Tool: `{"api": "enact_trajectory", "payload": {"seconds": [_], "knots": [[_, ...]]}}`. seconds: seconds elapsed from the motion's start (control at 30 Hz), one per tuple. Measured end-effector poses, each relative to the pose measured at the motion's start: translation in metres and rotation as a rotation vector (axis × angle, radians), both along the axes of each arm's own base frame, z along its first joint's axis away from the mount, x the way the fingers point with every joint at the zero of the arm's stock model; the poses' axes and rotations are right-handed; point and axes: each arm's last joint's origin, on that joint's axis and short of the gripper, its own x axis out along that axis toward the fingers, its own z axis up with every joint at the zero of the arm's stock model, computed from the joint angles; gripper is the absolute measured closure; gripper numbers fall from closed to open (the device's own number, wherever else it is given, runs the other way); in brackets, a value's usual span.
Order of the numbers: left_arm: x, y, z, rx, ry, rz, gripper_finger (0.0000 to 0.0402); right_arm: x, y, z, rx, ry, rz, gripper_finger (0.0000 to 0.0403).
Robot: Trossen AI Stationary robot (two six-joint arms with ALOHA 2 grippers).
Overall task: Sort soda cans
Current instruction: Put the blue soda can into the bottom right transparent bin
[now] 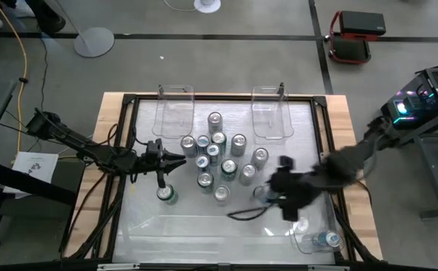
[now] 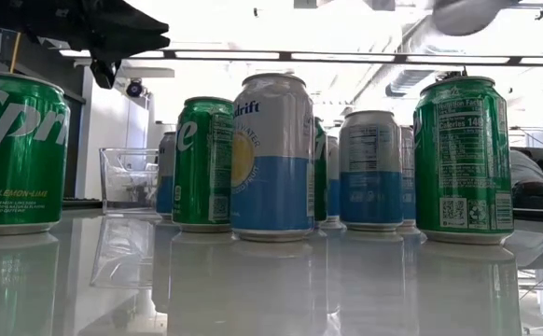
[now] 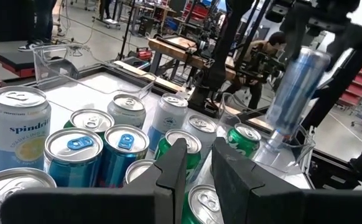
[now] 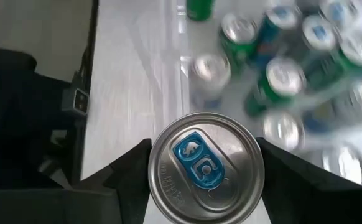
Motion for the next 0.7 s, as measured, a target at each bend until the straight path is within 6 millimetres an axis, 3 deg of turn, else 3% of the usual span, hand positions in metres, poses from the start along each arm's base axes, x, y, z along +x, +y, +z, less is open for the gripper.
{"api": "enact_trajectory", "payload": {"seconds": [0.33, 0.53, 0.7], "knots": [[0.000, 0.000, 0.000, 0.009, 0.001, 0.006, 0.0337, -0.079, 0.032, -0.001, 0.126, 0.093, -0.257, 0.0174], [0.000, 0.000, 0.000, 0.019, 0.003, 0.007, 0.0337, -0.102, 0.054, -0.015, 0.152, 0.156, -0.373, 0.0174], [0.000, 0.000, 0.000, 0.026, 0.001, 0.008, 0.0337, -0.113, 0.072, -0.045, 0.190, 0.234, -0.445, 0.0174]]}}
